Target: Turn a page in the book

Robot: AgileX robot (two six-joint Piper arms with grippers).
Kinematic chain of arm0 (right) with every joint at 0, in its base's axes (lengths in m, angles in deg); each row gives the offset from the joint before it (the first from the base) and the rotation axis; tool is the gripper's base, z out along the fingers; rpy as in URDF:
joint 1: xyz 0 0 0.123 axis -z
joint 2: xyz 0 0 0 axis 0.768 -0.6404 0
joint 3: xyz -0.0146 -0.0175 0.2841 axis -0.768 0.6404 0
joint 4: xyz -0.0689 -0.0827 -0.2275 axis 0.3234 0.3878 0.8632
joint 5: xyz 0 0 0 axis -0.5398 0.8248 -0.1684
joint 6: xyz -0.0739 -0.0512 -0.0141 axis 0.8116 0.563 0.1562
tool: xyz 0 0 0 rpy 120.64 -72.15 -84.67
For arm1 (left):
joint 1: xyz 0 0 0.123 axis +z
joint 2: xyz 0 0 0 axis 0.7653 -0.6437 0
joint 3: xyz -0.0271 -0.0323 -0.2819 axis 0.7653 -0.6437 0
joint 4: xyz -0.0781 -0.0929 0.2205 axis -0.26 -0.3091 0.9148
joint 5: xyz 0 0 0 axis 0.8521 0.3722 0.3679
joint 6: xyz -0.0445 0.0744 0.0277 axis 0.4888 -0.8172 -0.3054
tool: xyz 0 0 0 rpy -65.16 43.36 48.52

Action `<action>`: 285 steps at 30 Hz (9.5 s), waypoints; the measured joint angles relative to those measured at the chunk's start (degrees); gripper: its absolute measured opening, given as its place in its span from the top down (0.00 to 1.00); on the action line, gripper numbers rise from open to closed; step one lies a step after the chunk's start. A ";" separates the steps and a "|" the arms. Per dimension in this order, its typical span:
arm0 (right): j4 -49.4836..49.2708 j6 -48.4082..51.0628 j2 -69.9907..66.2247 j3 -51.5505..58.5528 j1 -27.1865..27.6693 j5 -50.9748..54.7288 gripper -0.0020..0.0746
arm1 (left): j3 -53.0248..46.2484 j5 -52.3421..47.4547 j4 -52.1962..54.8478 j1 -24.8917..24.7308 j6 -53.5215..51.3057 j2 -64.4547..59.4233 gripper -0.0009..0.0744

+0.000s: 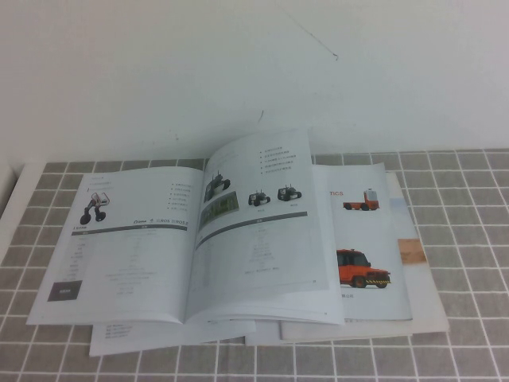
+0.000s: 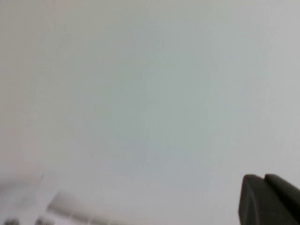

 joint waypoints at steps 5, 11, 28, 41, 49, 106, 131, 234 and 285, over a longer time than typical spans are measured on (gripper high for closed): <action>-0.85 0.00 -11.50 -1.51 0.00 16.08 0.98 | -0.10 -17.92 -5.77 -1.40 0.27 -7.95 0.99; -0.98 0.00 -20.80 -1.51 0.00 19.69 0.98 | -0.35 -30.27 -8.96 -6.40 0.37 -17.11 0.99; -31.63 7.84 -46.68 -1.51 0.00 16.84 0.98 | -0.35 -26.22 -9.78 -6.89 -1.76 -31.60 0.99; -70.90 47.44 -60.17 -1.51 0.00 18.35 0.98 | 1.07 -14.27 -46.53 -6.89 -48.63 -58.21 0.99; -85.73 60.68 -68.89 -1.82 -0.11 20.94 0.79 | 5.57 -15.99 -60.92 -6.89 -67.86 -77.27 0.99; -98.91 82.15 -91.22 -19.23 -18.35 20.46 0.96 | 16.82 -29.37 -75.17 -6.89 -83.97 -84.08 0.99; -99.26 81.97 -92.24 -20.02 -17.73 14.58 0.96 | 31.05 -40.31 -65.81 -6.89 -77.19 -68.98 0.99; -76.09 57.62 -107.85 -33.29 -20.05 21.20 0.91 | 30.45 -35.71 -50.83 -7.30 -66.97 -87.22 0.99; -32.16 34.71 -48.19 -33.39 -6.14 27.75 0.97 | 30.37 -42.69 -55.63 -6.81 -68.05 -42.25 0.99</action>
